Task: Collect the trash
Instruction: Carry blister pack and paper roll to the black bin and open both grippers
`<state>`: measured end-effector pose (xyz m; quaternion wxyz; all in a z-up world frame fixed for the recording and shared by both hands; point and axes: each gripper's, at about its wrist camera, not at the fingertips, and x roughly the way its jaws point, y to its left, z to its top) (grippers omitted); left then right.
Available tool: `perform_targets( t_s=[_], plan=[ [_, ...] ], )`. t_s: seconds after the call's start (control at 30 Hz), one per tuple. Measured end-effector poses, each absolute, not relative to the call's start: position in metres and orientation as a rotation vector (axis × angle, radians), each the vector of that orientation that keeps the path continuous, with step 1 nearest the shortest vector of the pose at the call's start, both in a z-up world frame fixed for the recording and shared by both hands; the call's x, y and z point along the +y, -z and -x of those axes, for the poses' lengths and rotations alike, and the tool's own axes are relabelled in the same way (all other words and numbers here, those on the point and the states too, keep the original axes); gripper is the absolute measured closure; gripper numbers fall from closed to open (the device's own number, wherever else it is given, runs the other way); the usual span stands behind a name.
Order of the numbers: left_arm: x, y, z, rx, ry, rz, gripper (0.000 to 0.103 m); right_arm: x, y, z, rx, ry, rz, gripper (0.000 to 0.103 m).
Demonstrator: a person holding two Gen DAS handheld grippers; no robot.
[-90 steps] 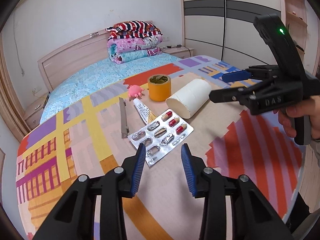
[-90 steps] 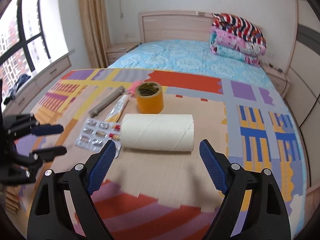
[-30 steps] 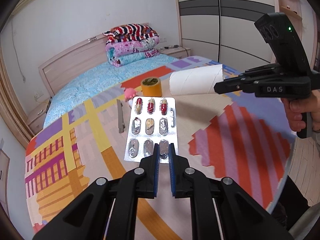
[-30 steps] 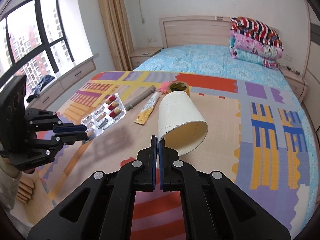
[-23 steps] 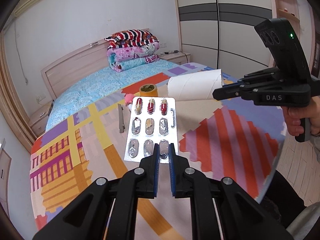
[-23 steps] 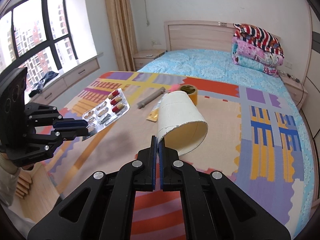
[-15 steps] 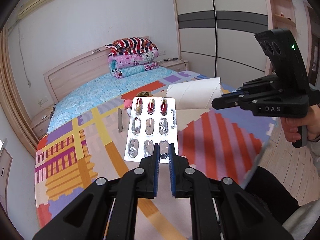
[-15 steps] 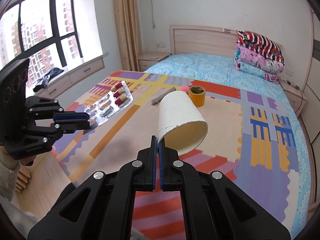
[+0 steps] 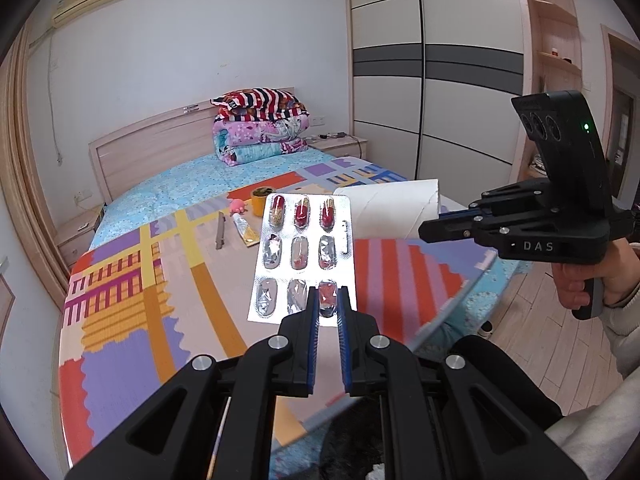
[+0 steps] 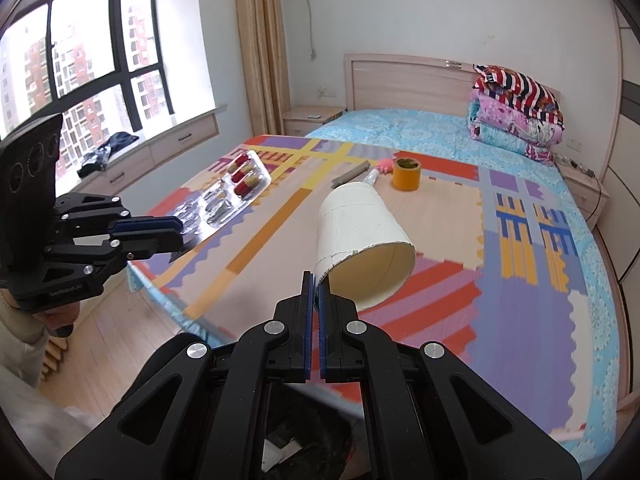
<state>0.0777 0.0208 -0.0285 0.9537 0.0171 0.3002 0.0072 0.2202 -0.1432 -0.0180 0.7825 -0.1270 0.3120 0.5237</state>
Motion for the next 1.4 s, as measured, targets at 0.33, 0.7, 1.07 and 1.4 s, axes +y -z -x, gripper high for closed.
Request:
perform_targets(
  t_s=[0.33,0.7,1.07,1.4],
  plan=[
    [-0.004,0.051,-0.047,0.647,0.013,0.019,0.094,-0.171,0.029,-0.173,0.712,-1.178,0.262,0.100],
    [-0.013,0.103,-0.023,0.770,0.052,0.109,0.094,-0.192,0.062,-0.137,0.824,-1.214,0.314,0.100],
    [-0.020,0.174,-0.016,0.944,0.087,0.210,0.094,-0.197,0.126,-0.121,1.045,-1.191,0.330,0.100],
    [-0.025,0.224,-0.028,1.072,0.103,0.281,0.094,-0.188,0.168,-0.129,1.177,-1.158,0.365,0.100]
  ],
)
